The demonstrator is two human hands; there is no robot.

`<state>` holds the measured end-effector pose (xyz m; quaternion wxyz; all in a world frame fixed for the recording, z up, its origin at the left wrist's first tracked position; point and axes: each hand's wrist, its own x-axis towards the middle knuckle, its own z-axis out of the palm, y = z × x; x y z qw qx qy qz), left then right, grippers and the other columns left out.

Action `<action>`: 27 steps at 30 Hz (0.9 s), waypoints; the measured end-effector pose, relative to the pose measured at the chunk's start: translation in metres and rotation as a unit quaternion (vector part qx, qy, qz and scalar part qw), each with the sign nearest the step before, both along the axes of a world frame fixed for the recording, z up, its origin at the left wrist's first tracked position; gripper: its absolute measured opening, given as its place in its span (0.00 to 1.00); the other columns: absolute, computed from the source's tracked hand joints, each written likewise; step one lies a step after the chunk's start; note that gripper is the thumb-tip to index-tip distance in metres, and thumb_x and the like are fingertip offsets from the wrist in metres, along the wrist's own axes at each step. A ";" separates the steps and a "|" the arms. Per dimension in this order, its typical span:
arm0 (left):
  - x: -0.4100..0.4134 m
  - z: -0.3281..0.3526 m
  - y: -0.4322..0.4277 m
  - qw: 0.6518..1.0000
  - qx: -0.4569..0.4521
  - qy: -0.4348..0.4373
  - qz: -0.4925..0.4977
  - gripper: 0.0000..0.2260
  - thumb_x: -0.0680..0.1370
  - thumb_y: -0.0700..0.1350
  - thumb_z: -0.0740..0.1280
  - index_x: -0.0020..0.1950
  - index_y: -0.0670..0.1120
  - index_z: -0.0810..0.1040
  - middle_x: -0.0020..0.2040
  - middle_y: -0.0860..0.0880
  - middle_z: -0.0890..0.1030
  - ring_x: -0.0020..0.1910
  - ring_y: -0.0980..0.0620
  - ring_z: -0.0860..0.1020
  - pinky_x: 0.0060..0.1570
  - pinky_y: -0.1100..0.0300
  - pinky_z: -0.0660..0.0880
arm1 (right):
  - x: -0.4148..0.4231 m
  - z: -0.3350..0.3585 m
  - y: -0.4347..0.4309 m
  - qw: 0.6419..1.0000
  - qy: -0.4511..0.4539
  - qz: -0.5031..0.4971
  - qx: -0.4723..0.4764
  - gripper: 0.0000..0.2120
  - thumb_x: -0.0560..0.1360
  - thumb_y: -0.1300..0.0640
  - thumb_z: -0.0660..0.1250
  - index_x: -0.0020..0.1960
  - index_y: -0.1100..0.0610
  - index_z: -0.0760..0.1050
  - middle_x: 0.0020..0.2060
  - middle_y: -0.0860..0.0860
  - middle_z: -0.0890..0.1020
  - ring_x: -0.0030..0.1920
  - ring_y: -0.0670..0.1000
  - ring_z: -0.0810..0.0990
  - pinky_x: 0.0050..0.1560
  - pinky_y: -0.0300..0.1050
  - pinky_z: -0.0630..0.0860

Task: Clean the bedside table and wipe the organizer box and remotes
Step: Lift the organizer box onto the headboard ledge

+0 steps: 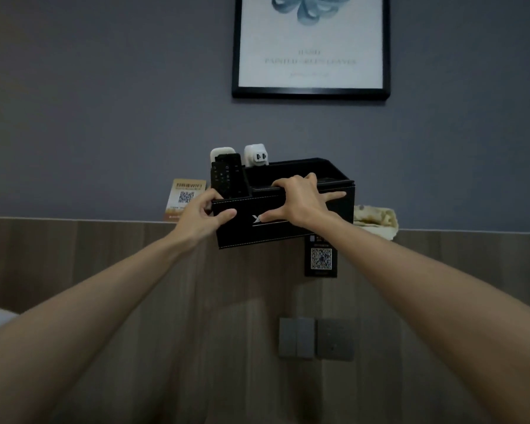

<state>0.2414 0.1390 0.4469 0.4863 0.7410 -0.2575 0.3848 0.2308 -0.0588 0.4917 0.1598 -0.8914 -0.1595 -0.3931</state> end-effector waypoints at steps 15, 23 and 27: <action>0.082 0.015 0.000 0.999 0.028 -0.016 0.035 0.06 0.77 0.41 0.69 0.51 0.42 0.75 0.57 0.42 0.76 0.51 0.49 0.80 0.50 0.57 0.80 | 0.089 -0.008 -0.001 0.997 -0.056 -0.033 0.042 0.35 0.64 0.36 0.74 0.67 0.46 0.71 0.63 0.50 0.73 0.71 0.56 0.60 0.57 0.86 0.42; 0.097 0.021 -0.023 0.981 -0.081 -0.098 0.146 0.16 0.75 0.43 0.72 0.61 0.48 0.72 0.64 0.46 0.73 0.66 0.49 0.71 0.59 0.60 0.69 | 0.109 -0.030 -0.023 0.982 -0.186 0.021 0.020 0.34 0.74 0.46 0.69 0.75 0.44 0.59 0.76 0.53 0.56 0.77 0.57 0.47 0.66 0.79 0.43; 0.088 0.014 -0.043 0.910 0.000 -0.206 0.361 0.08 0.74 0.42 0.71 0.52 0.51 0.79 0.66 0.44 0.68 0.65 0.43 0.67 0.57 0.55 0.68 | 0.114 -0.047 -0.045 0.977 -0.205 0.021 -0.053 0.28 0.74 0.49 0.70 0.72 0.48 0.66 0.74 0.56 0.60 0.75 0.61 0.53 0.67 0.78 0.53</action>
